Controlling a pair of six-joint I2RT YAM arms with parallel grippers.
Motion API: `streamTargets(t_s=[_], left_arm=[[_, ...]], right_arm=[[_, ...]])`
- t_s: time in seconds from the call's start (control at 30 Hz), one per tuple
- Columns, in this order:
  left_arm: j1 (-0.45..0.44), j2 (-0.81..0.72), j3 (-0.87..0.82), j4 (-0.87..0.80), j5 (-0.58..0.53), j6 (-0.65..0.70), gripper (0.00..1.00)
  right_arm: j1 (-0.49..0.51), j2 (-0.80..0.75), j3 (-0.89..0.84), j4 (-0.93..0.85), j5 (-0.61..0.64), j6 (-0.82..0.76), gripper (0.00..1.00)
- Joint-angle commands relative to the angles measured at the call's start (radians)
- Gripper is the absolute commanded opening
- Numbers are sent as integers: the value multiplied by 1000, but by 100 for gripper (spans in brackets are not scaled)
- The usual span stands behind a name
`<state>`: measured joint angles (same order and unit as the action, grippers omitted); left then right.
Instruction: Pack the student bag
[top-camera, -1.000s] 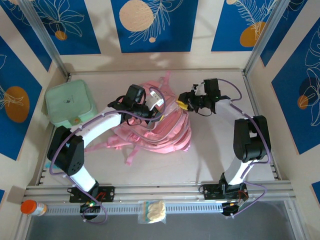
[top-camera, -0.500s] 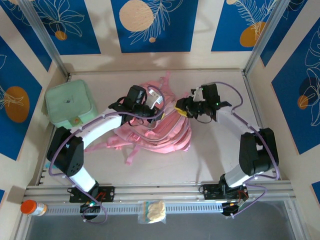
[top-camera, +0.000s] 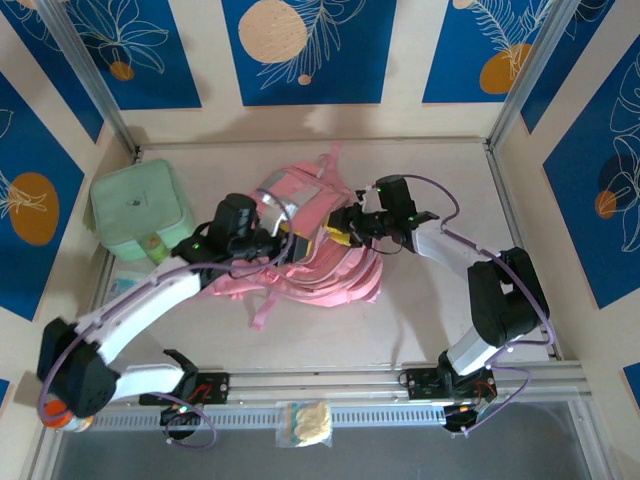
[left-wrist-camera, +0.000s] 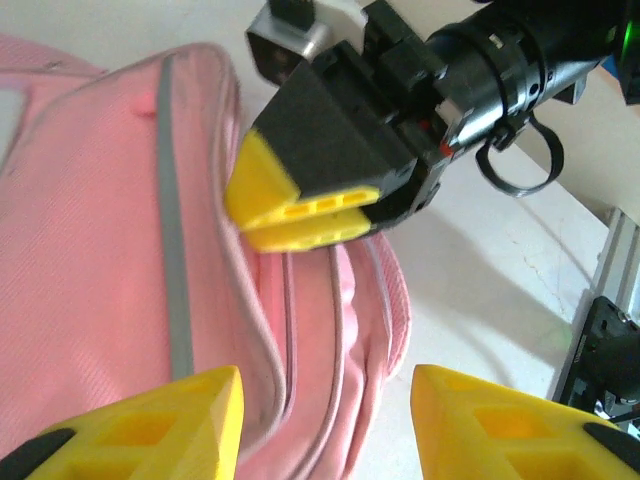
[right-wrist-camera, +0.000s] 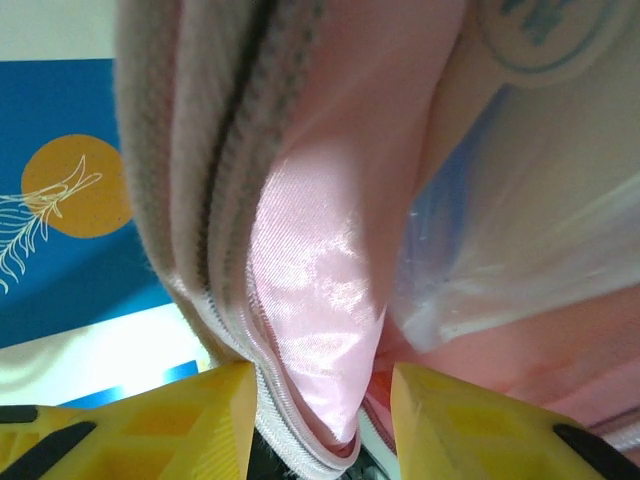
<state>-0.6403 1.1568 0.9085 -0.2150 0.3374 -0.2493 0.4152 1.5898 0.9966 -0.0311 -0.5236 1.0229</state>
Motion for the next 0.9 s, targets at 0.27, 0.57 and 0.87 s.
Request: streamTargets(t_s=[0.27,0.57,0.87], left_arm=[[-81,-12,-264,32,-162,-66,57],[-84,68,-250,43,-306,48,63],[-84,158,-198,108,-166,131,53]], right_arm=[[84,-47,39,-132,130,-34,39],[119,-102,38,-172,216,-43,47],[120,-61,52,-174,238,-38,38]])
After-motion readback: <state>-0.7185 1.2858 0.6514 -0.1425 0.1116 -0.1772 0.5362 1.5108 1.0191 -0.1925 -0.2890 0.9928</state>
